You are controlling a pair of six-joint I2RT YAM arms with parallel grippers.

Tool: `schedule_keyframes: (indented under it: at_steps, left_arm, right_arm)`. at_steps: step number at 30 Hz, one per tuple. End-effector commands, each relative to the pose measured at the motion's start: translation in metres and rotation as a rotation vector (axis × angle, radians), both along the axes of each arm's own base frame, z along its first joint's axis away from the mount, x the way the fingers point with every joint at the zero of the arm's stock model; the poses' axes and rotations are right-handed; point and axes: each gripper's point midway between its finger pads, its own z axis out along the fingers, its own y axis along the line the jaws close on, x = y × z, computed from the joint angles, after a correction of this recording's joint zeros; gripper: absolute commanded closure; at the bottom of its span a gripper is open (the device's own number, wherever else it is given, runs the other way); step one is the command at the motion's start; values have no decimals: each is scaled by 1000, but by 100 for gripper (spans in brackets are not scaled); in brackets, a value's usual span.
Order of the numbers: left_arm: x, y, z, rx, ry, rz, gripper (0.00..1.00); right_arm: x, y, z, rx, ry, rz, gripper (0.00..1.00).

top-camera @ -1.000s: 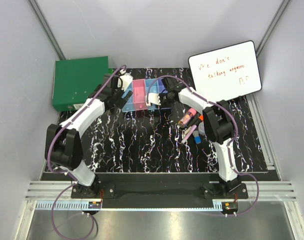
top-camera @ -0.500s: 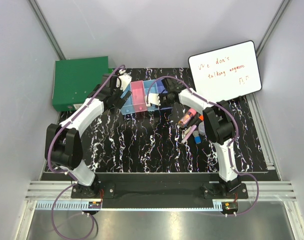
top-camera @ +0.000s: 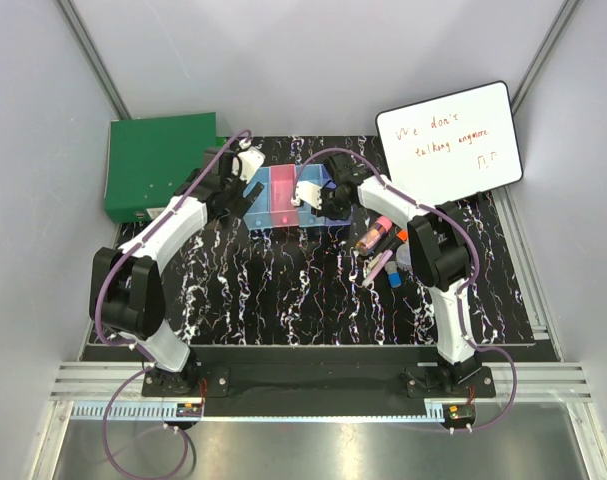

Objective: Sort the stationery into containers
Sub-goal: Move the storage box to the center of the board.

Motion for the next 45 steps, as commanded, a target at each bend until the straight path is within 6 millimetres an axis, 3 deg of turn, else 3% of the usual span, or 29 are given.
schedule_keyframes:
  at_steps: [1, 15, 22, 26, 27, 31, 36, 41, 45]
  left_arm:
    - [9, -6, 22, -33, -63, -22, 2]
    - [5, -6, 28, -33, -77, -34, 2]
    - [4, -5, 28, -34, -75, -31, 2]
    - [3, -5, 26, -38, -70, -25, 2]
    - [3, -5, 25, -39, -68, -24, 2]
    - [3, -4, 26, -42, -70, -18, 2]
    - [1, -5, 26, -56, -69, -13, 2]
    - [-1, -5, 33, -59, -81, -13, 2]
    - [-9, -4, 36, -56, -76, -27, 2]
  right_arm:
    - [-12, -11, 21, -5, 44, -160, 76]
    - [-4, -37, 13, -59, 14, -281, 76]
    - [-12, -49, 8, -90, 1, -272, 75]
    - [-8, -52, 12, -101, -29, -266, 62]
    - [-5, -52, 15, -98, -41, -265, 48]
    - [1, -49, 30, -71, -78, -268, 36]
    - [9, -43, 54, -28, -128, -280, 35]
    - [17, -42, 97, 29, -209, -319, 35]
    - [7, -47, 132, 87, -246, -353, 33]
